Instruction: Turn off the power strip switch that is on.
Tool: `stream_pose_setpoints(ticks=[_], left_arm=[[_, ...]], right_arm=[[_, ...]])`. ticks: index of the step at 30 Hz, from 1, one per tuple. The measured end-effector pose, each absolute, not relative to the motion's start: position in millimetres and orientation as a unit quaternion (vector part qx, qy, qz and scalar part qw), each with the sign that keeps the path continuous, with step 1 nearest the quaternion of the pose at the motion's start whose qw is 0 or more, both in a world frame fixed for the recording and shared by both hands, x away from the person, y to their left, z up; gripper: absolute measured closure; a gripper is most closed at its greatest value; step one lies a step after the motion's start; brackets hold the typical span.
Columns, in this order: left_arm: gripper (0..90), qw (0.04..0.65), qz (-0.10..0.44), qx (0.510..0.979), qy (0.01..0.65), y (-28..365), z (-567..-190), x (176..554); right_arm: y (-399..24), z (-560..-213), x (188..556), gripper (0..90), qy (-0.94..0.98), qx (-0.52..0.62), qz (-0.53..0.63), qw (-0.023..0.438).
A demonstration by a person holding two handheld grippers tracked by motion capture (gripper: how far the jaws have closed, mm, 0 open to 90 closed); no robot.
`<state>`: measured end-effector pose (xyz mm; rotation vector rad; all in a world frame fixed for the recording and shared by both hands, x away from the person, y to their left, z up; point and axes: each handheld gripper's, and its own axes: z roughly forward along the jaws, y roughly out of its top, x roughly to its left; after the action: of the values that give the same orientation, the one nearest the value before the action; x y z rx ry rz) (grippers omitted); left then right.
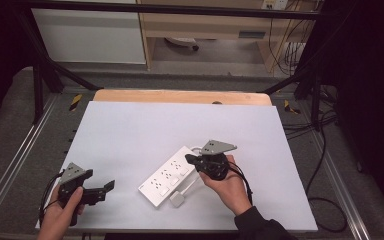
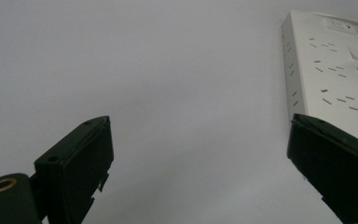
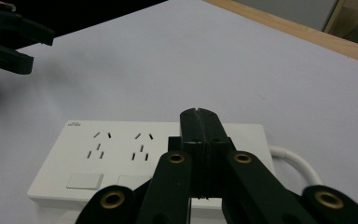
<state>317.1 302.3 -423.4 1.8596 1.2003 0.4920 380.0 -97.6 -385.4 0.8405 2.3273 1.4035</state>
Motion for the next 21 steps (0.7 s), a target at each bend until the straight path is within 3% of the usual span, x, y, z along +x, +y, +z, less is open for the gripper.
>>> stream_pose_setpoints(ticks=[21], left_arm=[[7.1, 0.422, 0.196, 0.744, 0.479, 301.9, -423.5, 317.0]], right_arm=[[-92.6, -394.5, 378.3, 90.0, 0.815, 0.295, 0.480, 0.134]])
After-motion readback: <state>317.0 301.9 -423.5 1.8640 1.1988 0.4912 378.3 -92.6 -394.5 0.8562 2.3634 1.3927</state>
